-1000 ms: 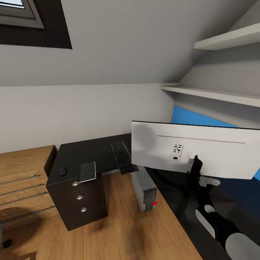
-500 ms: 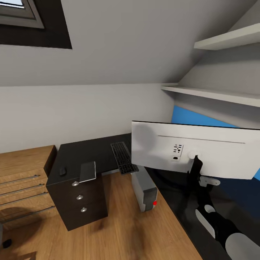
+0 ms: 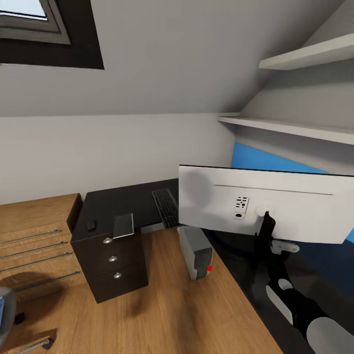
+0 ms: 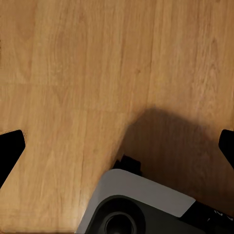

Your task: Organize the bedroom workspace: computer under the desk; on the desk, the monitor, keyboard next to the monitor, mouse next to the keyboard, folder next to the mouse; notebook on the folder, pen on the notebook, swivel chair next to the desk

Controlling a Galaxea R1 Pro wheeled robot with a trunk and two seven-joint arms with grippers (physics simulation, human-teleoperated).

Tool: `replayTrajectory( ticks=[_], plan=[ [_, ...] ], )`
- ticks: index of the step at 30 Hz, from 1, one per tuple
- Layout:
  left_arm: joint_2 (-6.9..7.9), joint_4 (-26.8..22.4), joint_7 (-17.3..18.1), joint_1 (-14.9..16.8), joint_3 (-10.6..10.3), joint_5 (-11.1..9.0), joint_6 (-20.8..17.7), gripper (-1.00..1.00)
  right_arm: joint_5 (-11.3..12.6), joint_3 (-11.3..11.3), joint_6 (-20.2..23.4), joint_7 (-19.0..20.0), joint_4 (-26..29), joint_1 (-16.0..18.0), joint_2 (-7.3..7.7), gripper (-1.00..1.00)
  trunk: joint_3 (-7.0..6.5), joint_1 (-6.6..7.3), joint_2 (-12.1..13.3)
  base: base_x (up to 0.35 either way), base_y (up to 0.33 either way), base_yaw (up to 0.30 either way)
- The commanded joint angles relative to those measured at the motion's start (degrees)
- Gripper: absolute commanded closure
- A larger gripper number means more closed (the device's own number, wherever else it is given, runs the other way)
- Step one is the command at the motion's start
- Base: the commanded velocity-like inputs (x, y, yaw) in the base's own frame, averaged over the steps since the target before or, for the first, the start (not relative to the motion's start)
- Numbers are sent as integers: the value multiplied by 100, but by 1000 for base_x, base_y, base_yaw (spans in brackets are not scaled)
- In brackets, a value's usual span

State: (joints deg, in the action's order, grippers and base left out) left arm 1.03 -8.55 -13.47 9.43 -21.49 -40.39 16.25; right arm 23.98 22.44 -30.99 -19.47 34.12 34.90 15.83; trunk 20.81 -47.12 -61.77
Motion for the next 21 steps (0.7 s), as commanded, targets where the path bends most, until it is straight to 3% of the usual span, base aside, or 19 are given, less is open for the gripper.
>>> replayTrajectory(
  ticks=[1, 9, 21],
  plan=[
    [2, -6, -35, 3, -49, -30, 10, -100, 45, 50, -30, -48, 2, 8, 8, 100, 7, 3, -5, -312, 0, 0],
    [2, -6, -33, -2, -50, -30, 10, -100, 45, 50, -37, -56, -2, 8, 8, 100, 7, 3, -5, -297, -26, 0],
    [2, -6, -33, -2, -56, -30, 11, -100, 45, 50, -48, -62, 1, 8, 8, 100, 2, 3, -5, -263, -181, 9]
  ],
)
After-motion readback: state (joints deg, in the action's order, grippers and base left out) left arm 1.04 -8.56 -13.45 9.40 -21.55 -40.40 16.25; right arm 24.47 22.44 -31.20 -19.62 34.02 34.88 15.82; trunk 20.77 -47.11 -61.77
